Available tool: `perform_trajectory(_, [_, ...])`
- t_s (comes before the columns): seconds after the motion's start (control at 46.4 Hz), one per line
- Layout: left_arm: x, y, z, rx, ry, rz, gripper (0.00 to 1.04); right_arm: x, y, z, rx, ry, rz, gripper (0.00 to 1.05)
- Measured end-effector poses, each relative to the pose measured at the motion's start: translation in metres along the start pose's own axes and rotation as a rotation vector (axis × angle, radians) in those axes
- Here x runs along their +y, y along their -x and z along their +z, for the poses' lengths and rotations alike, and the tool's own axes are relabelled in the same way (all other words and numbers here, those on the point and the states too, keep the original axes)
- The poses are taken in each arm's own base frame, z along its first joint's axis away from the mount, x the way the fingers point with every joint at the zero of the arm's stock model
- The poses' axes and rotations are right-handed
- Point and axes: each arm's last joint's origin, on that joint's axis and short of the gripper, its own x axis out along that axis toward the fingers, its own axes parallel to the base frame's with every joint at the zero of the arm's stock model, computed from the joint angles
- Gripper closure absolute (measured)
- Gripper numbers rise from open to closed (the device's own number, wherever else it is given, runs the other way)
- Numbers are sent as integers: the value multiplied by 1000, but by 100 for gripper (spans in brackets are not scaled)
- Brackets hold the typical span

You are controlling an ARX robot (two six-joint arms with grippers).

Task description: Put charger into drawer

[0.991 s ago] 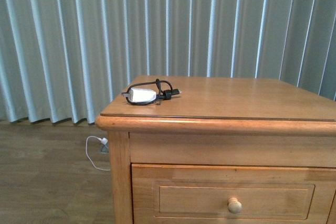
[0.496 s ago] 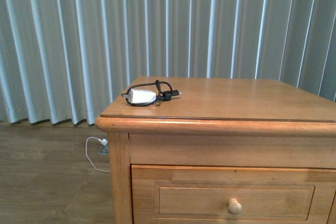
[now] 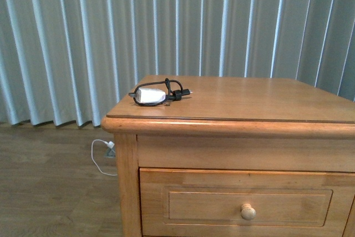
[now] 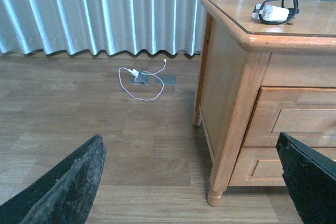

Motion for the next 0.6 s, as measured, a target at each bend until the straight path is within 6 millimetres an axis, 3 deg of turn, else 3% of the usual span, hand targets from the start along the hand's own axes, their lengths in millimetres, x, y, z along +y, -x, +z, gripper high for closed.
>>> perform_trajectory(0.215, [0, 0, 0, 0, 0, 0, 6, 28, -41, 16, 34, 27, -4, 9])
perform_trajectory(0.603, [0, 0, 0, 0, 0, 0, 6, 60, -106, 14, 61, 49, -79, 9])
